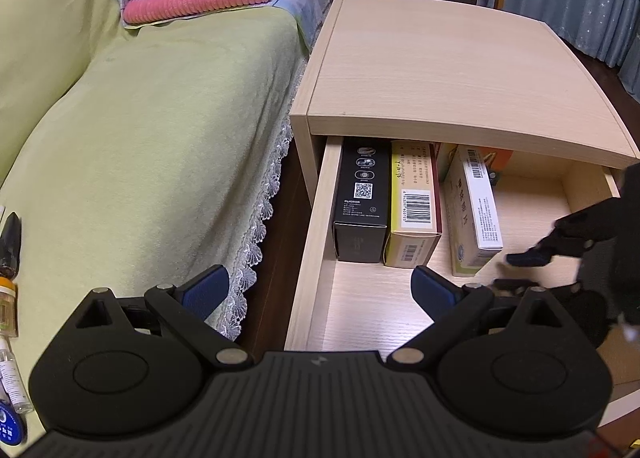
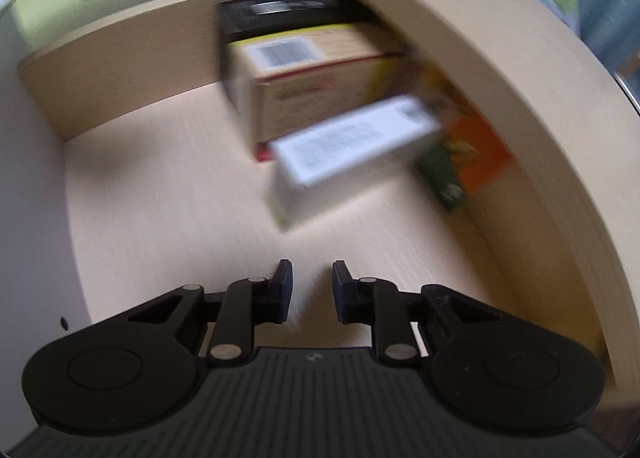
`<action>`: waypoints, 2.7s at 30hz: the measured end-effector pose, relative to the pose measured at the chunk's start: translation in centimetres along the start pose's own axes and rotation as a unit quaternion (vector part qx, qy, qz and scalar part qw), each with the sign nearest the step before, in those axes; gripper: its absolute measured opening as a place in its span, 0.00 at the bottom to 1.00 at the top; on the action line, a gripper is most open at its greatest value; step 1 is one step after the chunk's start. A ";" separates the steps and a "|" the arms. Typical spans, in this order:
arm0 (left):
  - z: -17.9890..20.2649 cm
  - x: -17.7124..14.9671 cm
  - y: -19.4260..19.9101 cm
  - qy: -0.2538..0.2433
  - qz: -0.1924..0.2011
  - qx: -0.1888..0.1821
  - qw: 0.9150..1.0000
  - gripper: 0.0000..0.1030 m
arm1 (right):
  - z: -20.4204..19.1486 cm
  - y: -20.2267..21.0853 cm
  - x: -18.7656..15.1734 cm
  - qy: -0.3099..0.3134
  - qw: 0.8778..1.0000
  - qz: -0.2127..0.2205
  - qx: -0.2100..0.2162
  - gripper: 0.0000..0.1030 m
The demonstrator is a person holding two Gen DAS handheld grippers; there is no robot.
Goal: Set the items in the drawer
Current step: 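Push the white box upright against the other boxes with the right gripper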
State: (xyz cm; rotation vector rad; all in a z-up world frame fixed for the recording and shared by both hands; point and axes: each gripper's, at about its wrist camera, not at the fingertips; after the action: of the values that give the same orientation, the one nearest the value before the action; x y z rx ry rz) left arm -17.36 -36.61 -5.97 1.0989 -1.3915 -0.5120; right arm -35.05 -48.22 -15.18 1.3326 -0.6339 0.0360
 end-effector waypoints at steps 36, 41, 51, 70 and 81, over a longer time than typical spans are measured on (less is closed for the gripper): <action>0.4 0.0 -1.0 -0.018 -0.010 -0.025 0.999 0.95 | 5.4 -5.5 4.0 -0.285 0.956 0.072 0.006 0.13; 0.2 -0.1 -1.0 -0.016 -0.012 -0.021 1.000 0.95 | 5.5 -6.0 5.0 -0.265 0.961 0.084 0.009 0.13; 0.2 -0.1 -1.1 -0.017 -0.012 -0.024 0.999 0.95 | 6.2 -4.8 4.1 -0.263 0.962 0.068 0.014 0.14; 0.2 0.0 -1.7 -0.038 -0.008 -0.073 0.997 0.95 | 0.6 -2.5 4.0 -0.139 0.986 0.043 0.076 0.17; -0.7 0.0 -1.7 -0.027 -0.009 -0.072 0.997 0.95 | 4.7 -2.5 3.0 -0.220 0.973 0.060 0.021 0.16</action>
State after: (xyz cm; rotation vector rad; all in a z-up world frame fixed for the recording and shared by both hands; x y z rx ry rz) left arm -16.17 -37.10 -7.28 0.9878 -1.3706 -0.6485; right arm -33.53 -54.18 -15.65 1.3505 -1.0944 -0.1524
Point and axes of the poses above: each gripper's, at about its wrist camera, not at the fingertips, and y roughly against the way its jaws point, z to its right, x to its top, and after that the axes turned 7 degrees about -y, right-handed
